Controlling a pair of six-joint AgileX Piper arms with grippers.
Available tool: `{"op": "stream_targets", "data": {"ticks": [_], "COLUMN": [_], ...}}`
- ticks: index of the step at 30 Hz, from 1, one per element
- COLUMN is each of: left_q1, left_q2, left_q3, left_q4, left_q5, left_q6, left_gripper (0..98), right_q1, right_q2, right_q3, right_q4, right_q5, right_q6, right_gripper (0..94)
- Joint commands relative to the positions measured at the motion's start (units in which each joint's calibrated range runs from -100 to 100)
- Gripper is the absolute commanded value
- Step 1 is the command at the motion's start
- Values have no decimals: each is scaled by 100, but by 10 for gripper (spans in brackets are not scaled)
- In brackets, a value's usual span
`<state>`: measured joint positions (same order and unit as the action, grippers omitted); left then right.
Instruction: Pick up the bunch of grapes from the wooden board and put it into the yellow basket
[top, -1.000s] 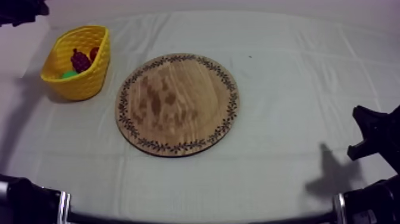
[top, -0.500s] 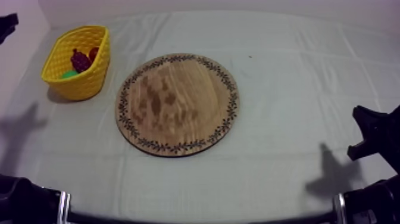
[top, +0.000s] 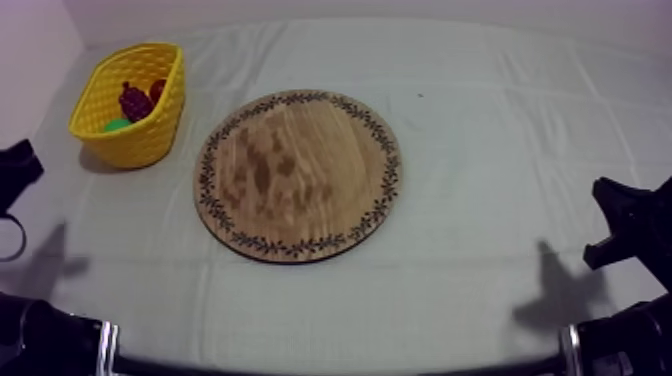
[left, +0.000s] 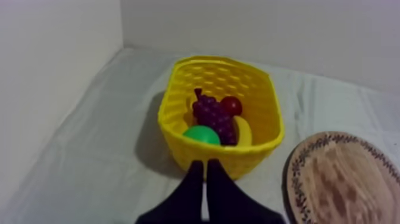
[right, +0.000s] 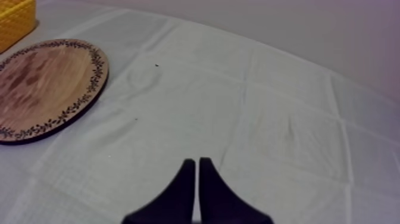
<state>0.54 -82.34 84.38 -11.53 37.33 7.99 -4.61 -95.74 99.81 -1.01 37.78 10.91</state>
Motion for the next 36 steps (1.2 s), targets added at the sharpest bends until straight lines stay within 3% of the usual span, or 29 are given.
{"op": "stream_targets", "data": {"ticks": [1,11,25,36], "left_q1": [-20,-120,-288,-325], "left_q2": [-466,-1013,-1688,-1739], "left_q3": [581,1174,1535,1551], "left_q4": [-10,21,719,796], "left_q5": [-101,-401,-796,-767], "left_q6": [-19,-64,-479,-629], "left_gripper": [0,0,0,0], "right_q1": [2,2,1,2], "right_q2": [-1,-1,-1,-1], "right_q3": [-3,-3,-3,-3], "right_q4": [1,1,1,1], "right_q5": [4,4,4,4], "right_q6": [0,0,0,0], "right_gripper": [4,4,4,4]}}
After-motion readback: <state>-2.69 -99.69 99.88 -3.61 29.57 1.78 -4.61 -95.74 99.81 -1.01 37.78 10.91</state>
